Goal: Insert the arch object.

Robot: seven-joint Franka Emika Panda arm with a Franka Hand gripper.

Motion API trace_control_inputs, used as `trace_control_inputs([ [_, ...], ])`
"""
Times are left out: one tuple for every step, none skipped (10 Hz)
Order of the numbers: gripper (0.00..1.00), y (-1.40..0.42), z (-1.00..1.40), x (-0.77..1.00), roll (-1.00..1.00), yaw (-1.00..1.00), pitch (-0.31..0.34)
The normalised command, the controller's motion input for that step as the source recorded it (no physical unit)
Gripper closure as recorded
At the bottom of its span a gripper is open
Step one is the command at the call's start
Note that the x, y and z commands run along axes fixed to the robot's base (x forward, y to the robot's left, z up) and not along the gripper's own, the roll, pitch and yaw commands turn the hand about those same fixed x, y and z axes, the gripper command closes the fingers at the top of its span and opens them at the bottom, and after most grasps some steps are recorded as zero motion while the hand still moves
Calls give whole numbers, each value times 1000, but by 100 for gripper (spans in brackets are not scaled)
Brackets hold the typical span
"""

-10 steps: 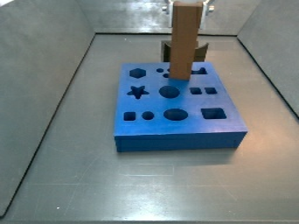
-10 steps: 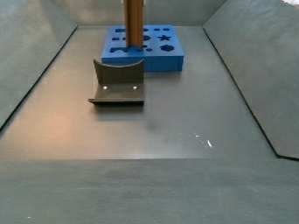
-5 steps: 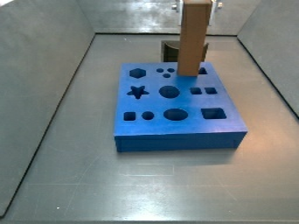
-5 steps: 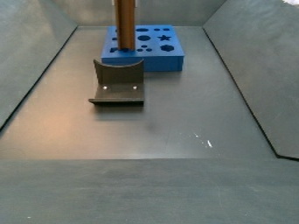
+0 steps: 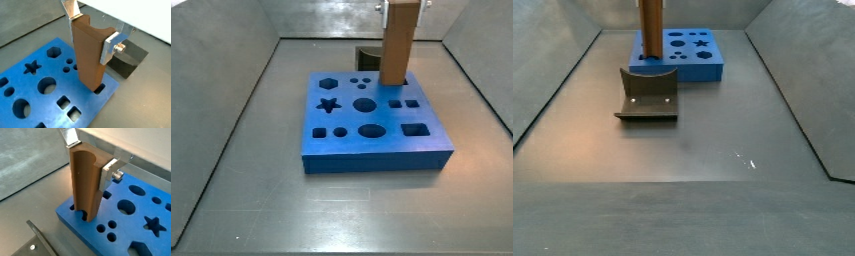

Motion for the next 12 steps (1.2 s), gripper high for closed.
trace_control_inputs([
  [100, -94, -503, 997, 84, 120, 54],
  [100, 0, -343, 889, 171, 0, 249],
  [100, 0, -200, 534, 203, 0, 266],
  [100, 60, -83, 0, 70, -74, 114],
  [100, 154, -83, -157, 74, -71, 0],
  [100, 69, -203, 0, 76, -117, 7],
  [100, 29, -240, 89, 104, 0, 50],
  [100, 0, -249, 0, 77, 0, 24],
  [100, 0, -280, -49, 34, -20, 0],
  [100, -17, -280, -226, 40, 0, -23],
  [100, -46, -263, -194, 24, 0, -37],
  [100, -69, -271, -123, 0, 0, -36],
])
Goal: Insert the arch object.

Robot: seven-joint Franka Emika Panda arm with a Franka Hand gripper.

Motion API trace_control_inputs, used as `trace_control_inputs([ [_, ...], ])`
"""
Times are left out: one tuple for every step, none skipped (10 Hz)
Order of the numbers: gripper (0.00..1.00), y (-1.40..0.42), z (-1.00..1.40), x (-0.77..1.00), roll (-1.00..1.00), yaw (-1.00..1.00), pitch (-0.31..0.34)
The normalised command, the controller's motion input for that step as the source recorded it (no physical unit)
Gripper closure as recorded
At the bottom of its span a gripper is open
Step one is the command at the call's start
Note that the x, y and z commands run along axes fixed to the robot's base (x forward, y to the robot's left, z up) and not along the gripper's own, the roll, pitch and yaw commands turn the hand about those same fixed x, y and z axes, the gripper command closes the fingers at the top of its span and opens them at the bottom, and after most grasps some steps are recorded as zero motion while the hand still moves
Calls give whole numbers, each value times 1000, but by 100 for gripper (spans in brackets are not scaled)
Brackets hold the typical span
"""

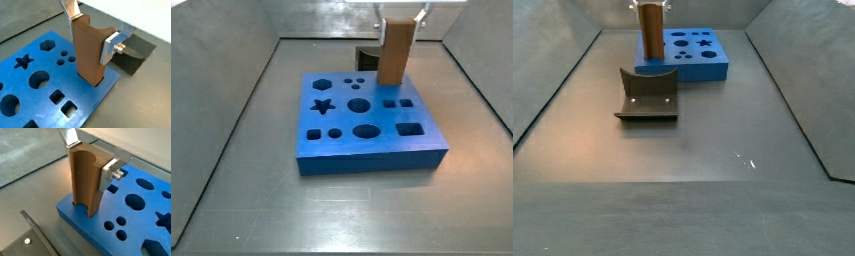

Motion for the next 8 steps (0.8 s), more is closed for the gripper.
trace_control_inputs([
  [100, -111, -283, -103, 0, 0, -49],
  [100, -111, -294, -60, 0, 0, -51],
  [100, -94, -300, -46, 0, 0, -63],
  [100, -89, -274, -34, 0, 0, -60],
  [100, -80, -243, -63, 0, 0, -71],
  [100, 0, -77, -40, 0, 0, -30],
  [100, 0, 0, 0, 0, 0, -9],
  [100, 0, 0, 0, 0, 0, 0],
])
